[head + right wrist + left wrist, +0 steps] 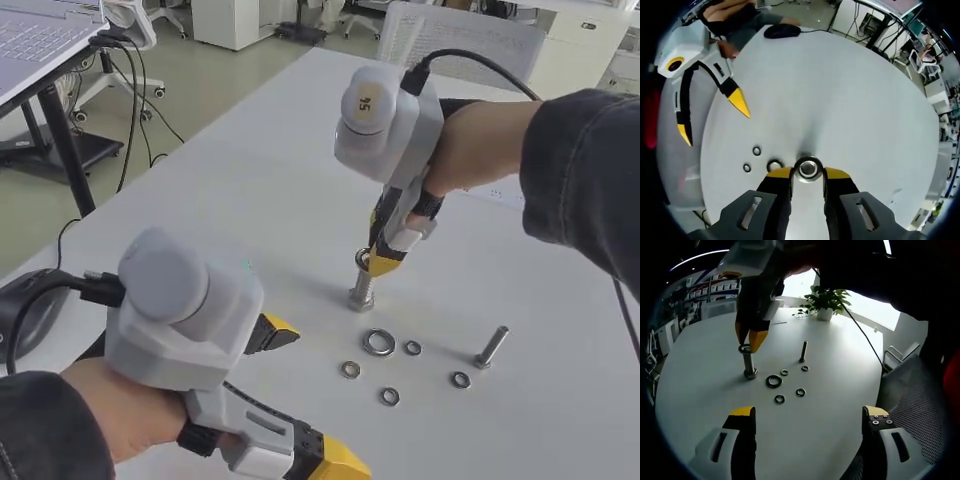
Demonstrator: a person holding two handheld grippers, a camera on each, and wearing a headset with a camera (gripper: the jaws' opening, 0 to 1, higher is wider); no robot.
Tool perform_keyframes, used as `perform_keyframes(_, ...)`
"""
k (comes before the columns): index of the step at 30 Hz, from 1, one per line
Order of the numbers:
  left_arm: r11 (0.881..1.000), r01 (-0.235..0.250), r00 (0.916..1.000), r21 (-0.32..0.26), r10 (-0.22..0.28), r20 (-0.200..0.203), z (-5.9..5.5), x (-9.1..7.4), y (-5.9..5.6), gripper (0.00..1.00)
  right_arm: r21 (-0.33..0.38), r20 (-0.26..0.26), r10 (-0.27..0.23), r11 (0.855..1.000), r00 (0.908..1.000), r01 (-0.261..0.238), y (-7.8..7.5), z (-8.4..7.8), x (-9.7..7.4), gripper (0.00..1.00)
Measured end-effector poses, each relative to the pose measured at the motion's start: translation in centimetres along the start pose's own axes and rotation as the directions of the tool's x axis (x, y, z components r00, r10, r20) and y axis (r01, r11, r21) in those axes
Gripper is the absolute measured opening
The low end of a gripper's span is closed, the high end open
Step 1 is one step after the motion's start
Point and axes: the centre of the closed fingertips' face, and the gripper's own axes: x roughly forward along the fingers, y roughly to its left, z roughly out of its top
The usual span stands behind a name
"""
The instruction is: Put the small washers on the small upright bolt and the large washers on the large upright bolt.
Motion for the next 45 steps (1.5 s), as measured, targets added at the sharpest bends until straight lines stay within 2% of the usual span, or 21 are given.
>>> perform_keyframes(7, 1.000, -0.002, 1.0000, -0.001, 0.002, 0.003, 0.0, 0.0, -0.1, 0.87, 0.002, -0.004, 0.008, 1.000, 1.0000, -0.008, 0.2, -0.1, 0.4, 0.24)
perform_keyframes(36, 1.000, -0.006, 1.0000, -0.009, 0.006, 0.000, -0.1, 0.0, -0.1, 0.86, 0.034, -0.026, 0.050, 0.998, 0.9984, -0.049, 0.5, -0.9, 4.7, 0.24)
perform_keyframes(45, 1.000, -0.006, 1.0000, -0.012, 0.006, 0.000, -0.1, 0.0, 0.0, 0.86, 0.036, -0.034, 0.052, 0.998, 0.9981, -0.051, 0.7, -1.0, 5.0, 0.24)
